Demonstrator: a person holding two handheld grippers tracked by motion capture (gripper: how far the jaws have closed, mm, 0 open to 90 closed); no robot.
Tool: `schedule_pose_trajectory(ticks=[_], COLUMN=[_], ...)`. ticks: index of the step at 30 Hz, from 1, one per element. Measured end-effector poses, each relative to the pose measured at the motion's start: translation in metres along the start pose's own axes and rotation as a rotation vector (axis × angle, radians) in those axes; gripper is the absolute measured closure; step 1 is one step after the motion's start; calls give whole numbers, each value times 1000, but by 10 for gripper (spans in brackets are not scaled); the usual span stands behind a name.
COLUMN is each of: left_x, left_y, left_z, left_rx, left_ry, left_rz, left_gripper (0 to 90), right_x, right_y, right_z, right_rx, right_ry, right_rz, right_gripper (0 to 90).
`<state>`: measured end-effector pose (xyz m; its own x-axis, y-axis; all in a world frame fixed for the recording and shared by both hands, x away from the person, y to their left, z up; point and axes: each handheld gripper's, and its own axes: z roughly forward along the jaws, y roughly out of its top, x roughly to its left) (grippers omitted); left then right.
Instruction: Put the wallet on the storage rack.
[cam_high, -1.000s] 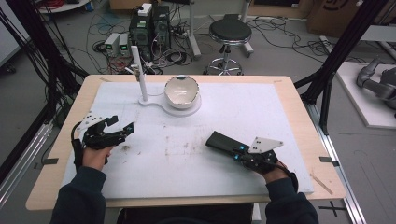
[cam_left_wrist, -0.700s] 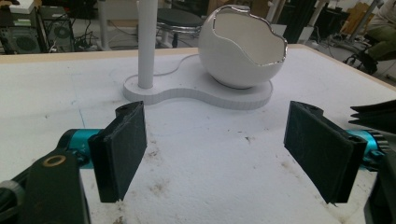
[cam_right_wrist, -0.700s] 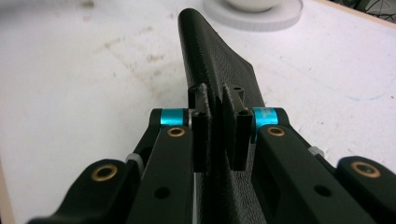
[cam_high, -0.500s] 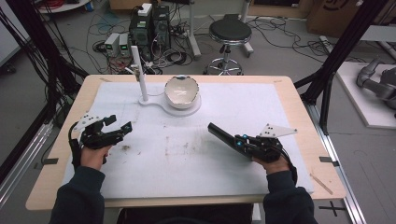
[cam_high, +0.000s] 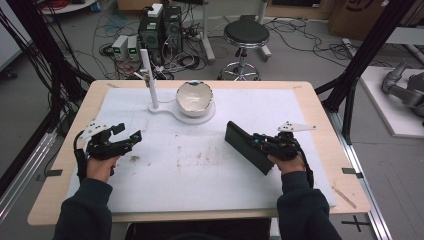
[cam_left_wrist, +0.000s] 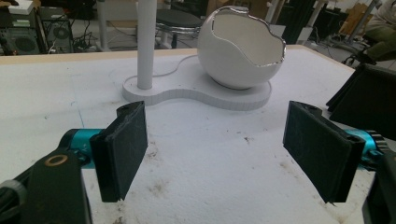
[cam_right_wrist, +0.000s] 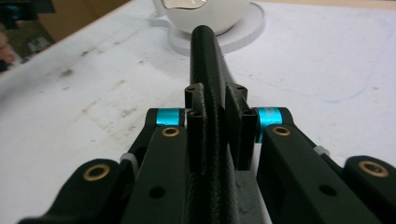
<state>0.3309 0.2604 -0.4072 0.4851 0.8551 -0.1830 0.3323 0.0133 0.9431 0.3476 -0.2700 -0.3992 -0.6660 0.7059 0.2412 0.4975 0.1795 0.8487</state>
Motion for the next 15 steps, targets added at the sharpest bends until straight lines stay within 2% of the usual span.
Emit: schedule_pose_trajectory(ticks=[1,2,3,5,6,7,8,13,15], left_x=[0,0,0,0,-1,-1,-1,-1,-1], left_y=[0,0,0,0,0,0,0,0,0], left_z=[0,0,0,0,0,0,0,0,0], left_rx=[0,2,2,1,1,2,2,-2,1], left_ry=[0,0,-2,-3,-3,-2,-4,-3,-4], left_rz=[0,1,2,2,1,3,2,0,3], left_gripper=[220,219,220,220,220,220,221,221,221], right_x=[0,-2,-4,-5,-6,-6,-7,-8,-8], right_y=[0,0,0,0,-1,-1,-2,-8,-13], right_z=[0,-1,-2,-2,-3,-3,-3,-8,-14], right_rx=[0,-4,-10,-12,-12,-12,-10,-20,-42], right_ry=[0,-27,-34,-31,-30,-30,-38,-67,-84], right_rz=[0,-6,-2,5,13,13,11,12,-9], right_gripper=[798,785,776,758,663,663,588,503,452])
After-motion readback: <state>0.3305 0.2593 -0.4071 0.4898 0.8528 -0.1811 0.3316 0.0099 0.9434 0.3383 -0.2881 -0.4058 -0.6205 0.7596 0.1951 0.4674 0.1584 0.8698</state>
